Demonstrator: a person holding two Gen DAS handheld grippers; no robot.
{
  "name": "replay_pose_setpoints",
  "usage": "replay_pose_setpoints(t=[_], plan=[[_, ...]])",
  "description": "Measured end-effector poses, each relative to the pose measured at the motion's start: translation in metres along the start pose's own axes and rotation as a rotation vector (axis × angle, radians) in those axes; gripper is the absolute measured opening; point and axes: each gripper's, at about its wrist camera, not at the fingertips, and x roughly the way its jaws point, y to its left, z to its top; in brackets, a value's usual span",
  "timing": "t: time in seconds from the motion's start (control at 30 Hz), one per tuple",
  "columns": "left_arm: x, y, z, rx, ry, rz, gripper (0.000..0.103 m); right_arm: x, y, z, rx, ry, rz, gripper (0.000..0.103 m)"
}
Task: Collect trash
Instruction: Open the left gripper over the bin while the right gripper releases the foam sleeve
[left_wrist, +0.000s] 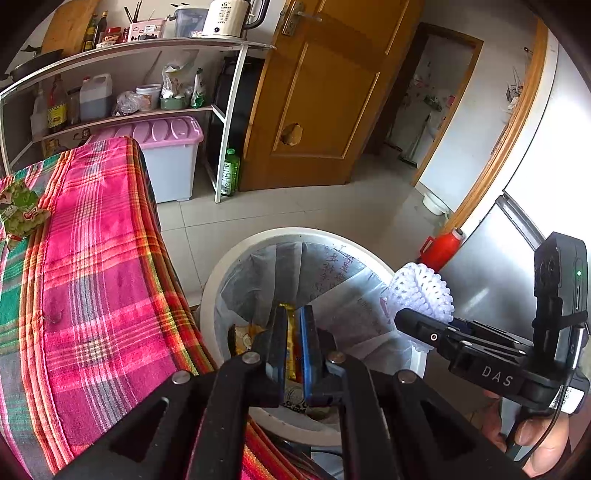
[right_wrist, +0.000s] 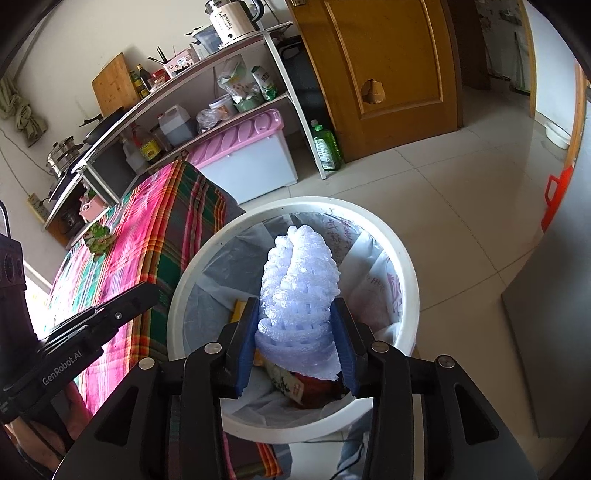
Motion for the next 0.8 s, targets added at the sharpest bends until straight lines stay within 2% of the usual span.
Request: replay_pose_setpoints(t=[0.4,0.57,0.67,0.7,0.73,0.8], plan=[[-0.042,0.013,-0.004,-0.012,-0.068,0.017,0.008,-0.03,0.027,-0.003,-0.055,-0.064,0.082,0.04],[-0.057,0.022,-0.007,-0.028,-0.088,0.031,0.009,-0.031,0.035,-0.002,-0.084,-0.076,0.057,0.04],[-0.065,0.026,-0.009,-0.037,-0.097,0.035,0.009,-0.013,0.031,-0.001,-0.1,-0.046,0.013,0.041],[-0.068,0.026,-0.009,-0.037,-0.1,0.035,0.009,-0.007,0.027,-0.001,-0.084,-0.023,-0.008,0.043],[-0.07,0.027,-0.009,-0.034,-0.105,0.039,0.009,-0.006,0.024,-0.002,-0.066,-0.025,0.007,0.045],[-0.075,0.029,-0.01,-0.032,-0.113,0.047,0.009,-0.011,0.022,-0.003,-0.056,-0.049,0.028,0.064]])
